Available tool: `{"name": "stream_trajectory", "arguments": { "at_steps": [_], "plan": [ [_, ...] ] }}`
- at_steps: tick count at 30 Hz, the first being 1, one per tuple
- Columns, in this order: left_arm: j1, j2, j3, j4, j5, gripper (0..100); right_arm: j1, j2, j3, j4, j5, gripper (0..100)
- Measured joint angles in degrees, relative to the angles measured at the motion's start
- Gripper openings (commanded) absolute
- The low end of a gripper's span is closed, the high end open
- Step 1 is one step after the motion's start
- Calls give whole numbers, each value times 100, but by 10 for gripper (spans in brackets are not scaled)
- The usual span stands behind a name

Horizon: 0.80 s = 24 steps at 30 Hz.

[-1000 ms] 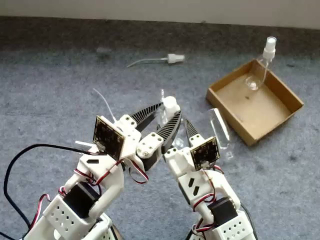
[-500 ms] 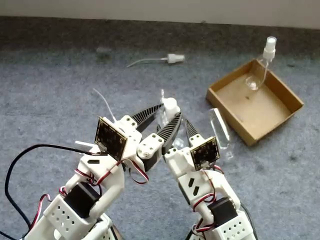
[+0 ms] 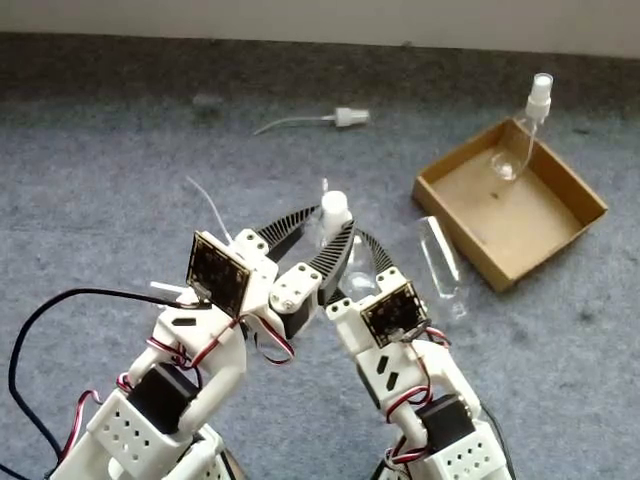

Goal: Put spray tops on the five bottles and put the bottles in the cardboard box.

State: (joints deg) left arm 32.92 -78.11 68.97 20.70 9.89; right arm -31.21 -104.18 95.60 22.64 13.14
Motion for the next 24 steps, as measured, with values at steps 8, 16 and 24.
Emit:
{"name": "stream_trajectory", "arguments": {
  "at_steps": [8,16,24],
  "plan": [
    [26,-9,211,0,-18,37,9,0,0,18,0,101],
    [26,-9,211,0,-26,40,9,0,0,18,0,101],
    [26,-9,211,0,-26,64,9,0,0,18,0,101]
  ]
}}
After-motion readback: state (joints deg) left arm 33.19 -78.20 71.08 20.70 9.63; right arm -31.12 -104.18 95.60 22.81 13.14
